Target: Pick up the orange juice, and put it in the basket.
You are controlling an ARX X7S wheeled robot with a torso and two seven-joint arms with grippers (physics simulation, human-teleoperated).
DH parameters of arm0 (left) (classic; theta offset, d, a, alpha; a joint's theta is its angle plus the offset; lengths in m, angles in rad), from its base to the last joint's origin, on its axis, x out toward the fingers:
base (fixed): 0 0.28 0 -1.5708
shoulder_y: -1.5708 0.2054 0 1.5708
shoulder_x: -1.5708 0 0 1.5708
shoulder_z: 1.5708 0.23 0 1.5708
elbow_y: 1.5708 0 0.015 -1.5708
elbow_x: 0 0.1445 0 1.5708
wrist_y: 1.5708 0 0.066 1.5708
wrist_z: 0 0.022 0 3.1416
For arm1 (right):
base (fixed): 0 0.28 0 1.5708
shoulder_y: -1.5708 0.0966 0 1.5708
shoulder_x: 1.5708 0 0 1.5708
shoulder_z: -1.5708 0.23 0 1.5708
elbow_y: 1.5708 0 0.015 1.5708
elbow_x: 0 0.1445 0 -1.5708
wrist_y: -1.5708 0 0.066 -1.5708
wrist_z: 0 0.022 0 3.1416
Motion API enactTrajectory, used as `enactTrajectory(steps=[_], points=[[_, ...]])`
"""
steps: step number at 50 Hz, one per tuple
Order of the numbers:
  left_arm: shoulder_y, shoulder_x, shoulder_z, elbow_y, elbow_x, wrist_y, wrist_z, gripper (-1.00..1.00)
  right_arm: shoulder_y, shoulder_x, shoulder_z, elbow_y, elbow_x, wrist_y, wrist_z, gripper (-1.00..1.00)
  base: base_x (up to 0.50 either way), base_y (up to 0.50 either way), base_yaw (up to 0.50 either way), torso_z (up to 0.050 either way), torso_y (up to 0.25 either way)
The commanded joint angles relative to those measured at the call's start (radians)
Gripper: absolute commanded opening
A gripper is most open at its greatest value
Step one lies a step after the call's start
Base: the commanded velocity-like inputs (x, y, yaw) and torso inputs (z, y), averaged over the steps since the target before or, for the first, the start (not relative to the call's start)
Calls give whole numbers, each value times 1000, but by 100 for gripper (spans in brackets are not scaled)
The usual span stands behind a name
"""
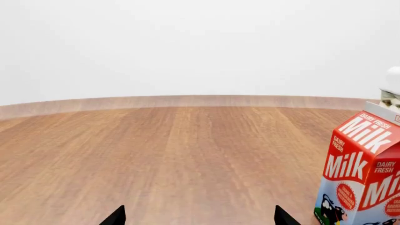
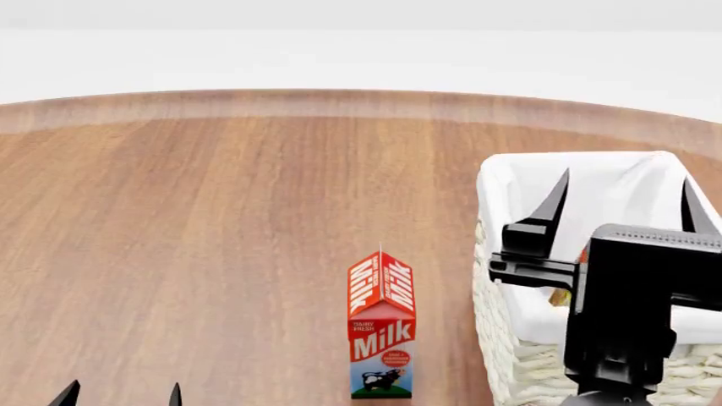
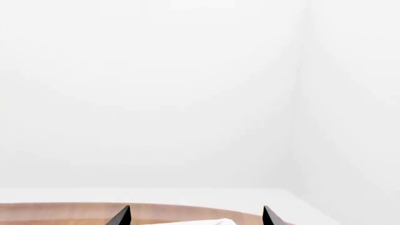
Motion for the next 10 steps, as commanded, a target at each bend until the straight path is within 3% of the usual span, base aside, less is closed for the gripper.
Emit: enactTrajectory(steps=[1,10], points=[[-1,-1,2,0,-1,1,-2,100,-49,14,4,-94,10,19,16,100,0,0,0,0,0],[-1,-2,3,0,-2,1,-3,100,-79,25,3,-174,15,43,32,100,0,0,0,0,0]])
